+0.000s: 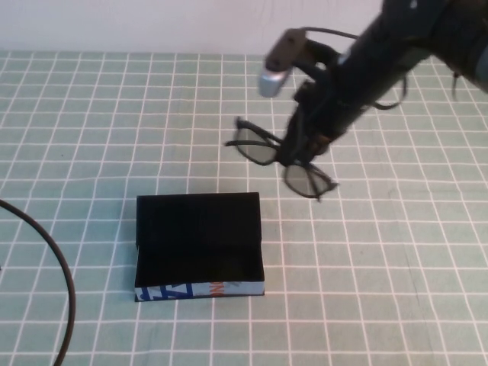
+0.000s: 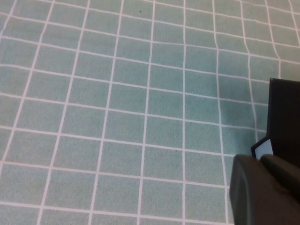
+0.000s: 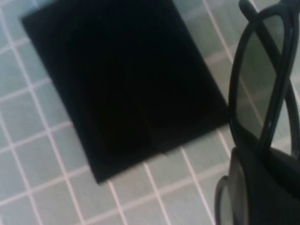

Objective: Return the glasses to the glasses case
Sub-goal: Place the glasses in the glasses case

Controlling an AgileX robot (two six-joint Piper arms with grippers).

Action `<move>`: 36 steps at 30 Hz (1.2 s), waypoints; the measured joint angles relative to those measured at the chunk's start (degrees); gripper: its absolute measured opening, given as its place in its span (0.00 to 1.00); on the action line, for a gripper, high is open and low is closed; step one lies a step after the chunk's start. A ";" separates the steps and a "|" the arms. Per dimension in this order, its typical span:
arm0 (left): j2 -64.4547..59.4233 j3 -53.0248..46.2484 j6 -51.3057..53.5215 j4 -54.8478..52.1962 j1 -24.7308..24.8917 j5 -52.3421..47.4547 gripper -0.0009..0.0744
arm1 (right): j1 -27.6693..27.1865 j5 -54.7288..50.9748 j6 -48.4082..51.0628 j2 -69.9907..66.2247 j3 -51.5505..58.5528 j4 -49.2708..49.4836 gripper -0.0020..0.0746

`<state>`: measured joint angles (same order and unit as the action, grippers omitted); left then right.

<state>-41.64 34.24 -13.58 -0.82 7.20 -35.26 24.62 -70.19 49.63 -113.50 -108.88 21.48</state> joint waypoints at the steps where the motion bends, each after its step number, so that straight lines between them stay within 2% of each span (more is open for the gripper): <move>1: 0.00 0.00 0.00 0.10 0.00 0.00 0.01 | 1.11 0.00 0.00 -0.01 -0.62 0.28 0.03; 9: 0.00 0.00 0.00 0.27 0.00 0.00 0.01 | 12.45 -0.29 4.74 -2.09 -2.04 0.33 0.03; 14: 0.00 0.00 0.00 0.27 1.28 0.00 0.01 | 16.24 -0.31 5.36 -5.63 -3.38 -2.08 0.03; 18: 0.00 0.00 0.00 0.27 3.06 0.00 0.01 | 16.62 -0.31 5.36 -7.97 -4.34 -2.52 0.03; 31: 0.00 0.00 0.00 0.40 3.41 0.00 0.01 | 16.62 -0.31 5.36 -12.17 -4.74 -4.46 0.04; 36: 0.00 0.00 0.00 0.40 3.44 0.00 0.01 | 16.62 -0.31 5.36 -12.17 -4.74 -4.46 0.12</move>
<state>-41.64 34.24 -13.58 -0.42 10.63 -35.26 41.24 -70.50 54.99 -125.68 -113.62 17.02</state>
